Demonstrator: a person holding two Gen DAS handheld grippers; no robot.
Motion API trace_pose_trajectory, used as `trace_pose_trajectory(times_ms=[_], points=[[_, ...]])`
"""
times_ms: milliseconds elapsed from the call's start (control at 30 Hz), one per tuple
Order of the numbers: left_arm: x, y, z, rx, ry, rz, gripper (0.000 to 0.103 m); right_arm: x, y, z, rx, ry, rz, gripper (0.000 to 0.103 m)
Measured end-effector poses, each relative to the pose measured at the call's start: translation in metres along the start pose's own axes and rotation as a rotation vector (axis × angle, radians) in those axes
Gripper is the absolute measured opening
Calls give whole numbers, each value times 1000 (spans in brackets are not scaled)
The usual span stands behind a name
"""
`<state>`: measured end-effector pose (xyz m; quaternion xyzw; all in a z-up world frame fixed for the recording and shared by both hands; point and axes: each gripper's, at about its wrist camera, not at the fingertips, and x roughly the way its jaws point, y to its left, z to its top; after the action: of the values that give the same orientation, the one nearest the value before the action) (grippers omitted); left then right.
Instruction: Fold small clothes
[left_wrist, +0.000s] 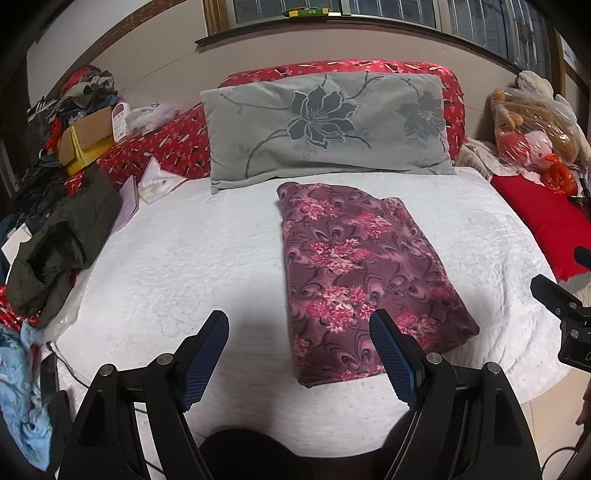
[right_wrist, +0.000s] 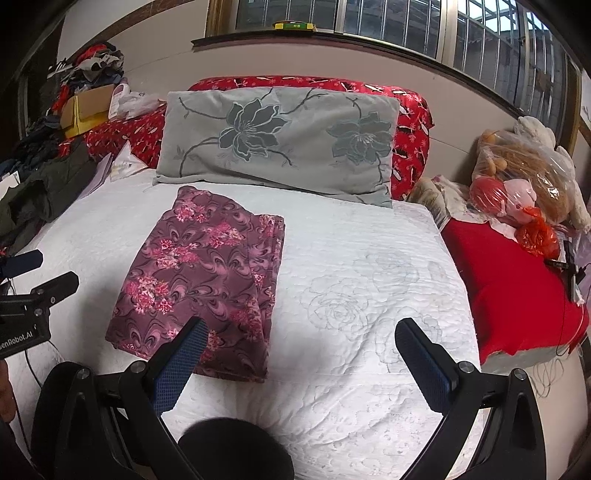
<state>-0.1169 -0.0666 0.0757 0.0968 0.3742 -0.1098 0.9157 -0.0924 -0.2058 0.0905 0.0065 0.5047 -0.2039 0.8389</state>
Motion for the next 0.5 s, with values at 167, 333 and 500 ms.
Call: trace_pose_trajectory(times_ms=[167, 333, 500], points=[[0, -3, -1, -2, 5, -2, 79, 0, -1, -1, 6, -1, 1, 102], [1, -4, -1, -9, 9, -9, 79, 0, -2, -1, 9, 2, 6, 102], [3, -6, -1, -12, 18, -15, 79, 1, -3, 0, 15, 6, 10, 102]])
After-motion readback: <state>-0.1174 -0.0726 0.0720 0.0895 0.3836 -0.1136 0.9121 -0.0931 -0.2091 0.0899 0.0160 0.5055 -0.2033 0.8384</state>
